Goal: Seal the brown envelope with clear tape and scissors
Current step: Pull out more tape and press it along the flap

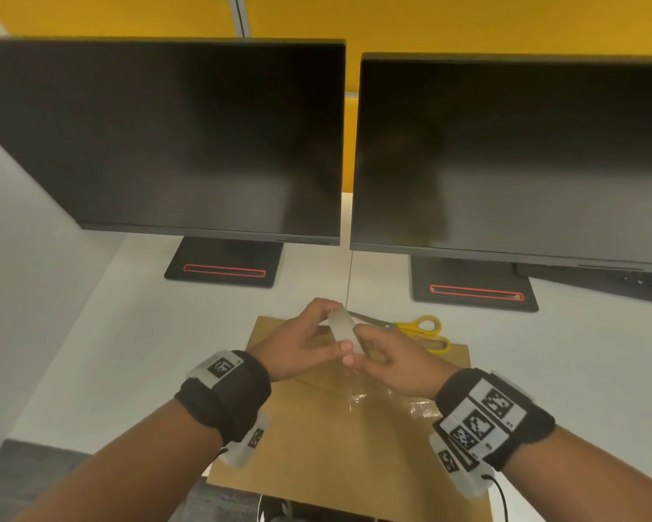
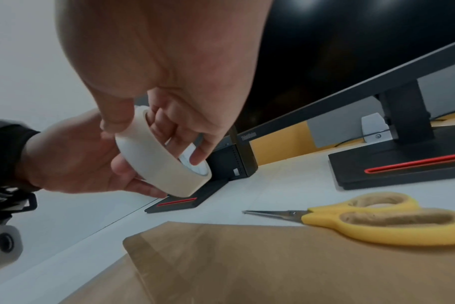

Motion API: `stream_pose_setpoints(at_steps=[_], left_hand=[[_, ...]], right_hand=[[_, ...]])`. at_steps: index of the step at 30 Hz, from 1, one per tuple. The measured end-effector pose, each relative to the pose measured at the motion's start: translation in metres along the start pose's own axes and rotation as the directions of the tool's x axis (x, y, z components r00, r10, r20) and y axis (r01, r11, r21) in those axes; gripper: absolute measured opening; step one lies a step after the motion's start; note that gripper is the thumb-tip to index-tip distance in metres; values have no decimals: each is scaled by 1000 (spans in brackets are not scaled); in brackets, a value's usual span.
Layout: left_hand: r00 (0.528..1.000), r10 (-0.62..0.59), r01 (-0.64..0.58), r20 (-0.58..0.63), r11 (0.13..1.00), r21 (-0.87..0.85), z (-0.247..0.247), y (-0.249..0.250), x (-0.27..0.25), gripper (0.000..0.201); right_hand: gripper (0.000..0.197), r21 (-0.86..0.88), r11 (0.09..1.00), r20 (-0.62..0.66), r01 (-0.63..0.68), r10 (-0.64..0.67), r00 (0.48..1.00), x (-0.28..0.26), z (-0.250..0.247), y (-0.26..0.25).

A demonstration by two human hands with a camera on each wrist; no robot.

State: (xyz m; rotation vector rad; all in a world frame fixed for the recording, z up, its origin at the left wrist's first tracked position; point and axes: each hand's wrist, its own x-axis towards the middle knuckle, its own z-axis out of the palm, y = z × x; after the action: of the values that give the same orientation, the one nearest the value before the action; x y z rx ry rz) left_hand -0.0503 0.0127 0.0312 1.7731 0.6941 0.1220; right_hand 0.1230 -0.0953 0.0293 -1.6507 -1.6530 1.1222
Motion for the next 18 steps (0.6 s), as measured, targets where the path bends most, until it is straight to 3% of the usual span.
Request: stream_pose_setpoints(at_steps=[2, 4, 8, 13, 15, 18], left_hand=[[998, -14, 12, -54, 999, -37, -4, -3, -4, 45], [980, -43, 25, -196, 995, -92, -8, -5, -7, 28], [933, -26, -6, -359, 996, -90, -13, -10, -7, 7], [933, -103, 59, -344, 989, -135, -11, -10, -6, 13], [948, -145, 89, -283, 975, -203, -13, -11, -8, 24], [966, -177, 137, -188, 969, -208, -18, -12, -11, 21]], right_hand=[[20, 4, 1000, 32, -3, 3, 999, -1, 1, -3], [7, 38, 999, 51, -11, 9, 999, -3, 2, -8], [7, -21, 1000, 55, -7, 8, 998, -3, 4, -18], [15, -26, 1000, 48, 4, -3, 999, -2, 6, -27], [13, -18, 1000, 76, 7, -6, 997, -3, 7, -29], [8, -17, 1000, 98, -2, 4, 995, -8, 10, -27]])
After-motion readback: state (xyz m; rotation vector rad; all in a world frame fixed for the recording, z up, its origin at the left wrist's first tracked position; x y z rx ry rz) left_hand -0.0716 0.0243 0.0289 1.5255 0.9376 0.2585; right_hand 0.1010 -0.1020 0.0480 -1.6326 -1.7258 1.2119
